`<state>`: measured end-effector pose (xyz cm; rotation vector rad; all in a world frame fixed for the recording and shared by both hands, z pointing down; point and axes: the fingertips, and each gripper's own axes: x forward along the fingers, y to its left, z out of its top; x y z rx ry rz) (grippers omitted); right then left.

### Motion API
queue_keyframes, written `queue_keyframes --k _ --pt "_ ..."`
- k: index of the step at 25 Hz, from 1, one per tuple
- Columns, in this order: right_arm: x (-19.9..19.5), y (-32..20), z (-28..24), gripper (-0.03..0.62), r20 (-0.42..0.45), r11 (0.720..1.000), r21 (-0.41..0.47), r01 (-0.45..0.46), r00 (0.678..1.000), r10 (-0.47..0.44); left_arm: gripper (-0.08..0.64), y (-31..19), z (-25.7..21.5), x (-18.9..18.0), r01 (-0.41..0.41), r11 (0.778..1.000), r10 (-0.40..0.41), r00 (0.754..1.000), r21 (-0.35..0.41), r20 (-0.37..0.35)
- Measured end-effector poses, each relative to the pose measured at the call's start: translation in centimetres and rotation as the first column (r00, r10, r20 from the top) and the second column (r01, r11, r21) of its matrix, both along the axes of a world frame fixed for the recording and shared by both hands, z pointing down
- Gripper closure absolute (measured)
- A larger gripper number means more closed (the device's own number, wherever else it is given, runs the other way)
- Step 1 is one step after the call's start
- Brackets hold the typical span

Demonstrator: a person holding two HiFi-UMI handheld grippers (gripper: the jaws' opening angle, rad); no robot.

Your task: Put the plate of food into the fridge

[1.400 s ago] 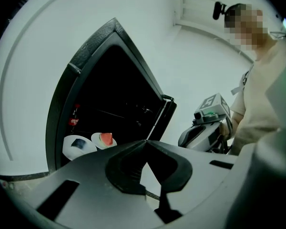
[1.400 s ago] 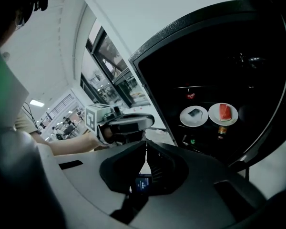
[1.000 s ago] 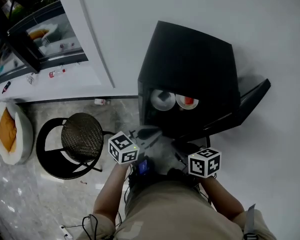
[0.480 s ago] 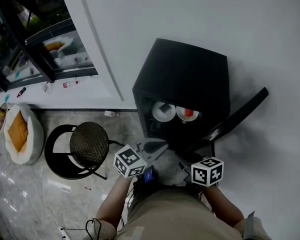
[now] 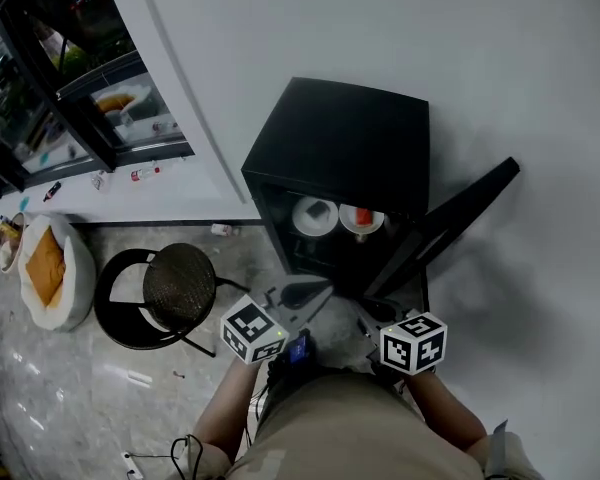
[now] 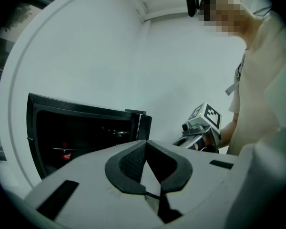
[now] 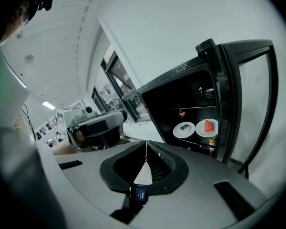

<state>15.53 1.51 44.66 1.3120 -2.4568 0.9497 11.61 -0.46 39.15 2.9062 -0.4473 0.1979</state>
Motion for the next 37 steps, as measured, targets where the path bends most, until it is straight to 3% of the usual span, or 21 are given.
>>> queue_keyframes --k 6,11,19,25,29,37 --pt "1.3 2.3 -0.4 0.565 0.014 1.000 0.016 -0.010 1.000 0.010 0.551 2.5 -0.5 1.3 0.002 1.000 -0.002 1.000 0.019 0.014" --pt "1.2 4.2 -0.2 0.565 0.001 0.998 0.015 0.053 0.999 -0.053 0.551 3.7 -0.2 1.3 0.068 0.997 -0.070 0.996 0.040 0.046" --pt "1.3 7.1 0.5 0.569 0.022 0.999 0.008 0.040 0.999 -0.040 0.551 7.2 -0.1 0.5 0.101 0.994 -0.104 0.992 0.040 0.073" --pt "-1.3 7.9 1.0 0.569 0.015 0.995 0.021 0.095 0.995 -0.095 0.551 9.0 0.2 -2.3 0.178 0.984 -0.180 0.980 0.029 0.083" --pt "-2.2 7.4 0.2 0.571 0.009 0.995 0.066 0.070 0.997 -0.071 0.551 9.4 0.4 -4.3 0.214 0.976 -0.216 0.973 0.026 0.086" --pt "-6.7 6.6 -1.1 0.571 0.002 0.993 0.102 0.056 0.998 -0.057 0.551 9.8 -0.3 -8.7 0.203 0.977 -0.208 0.975 0.070 0.084"
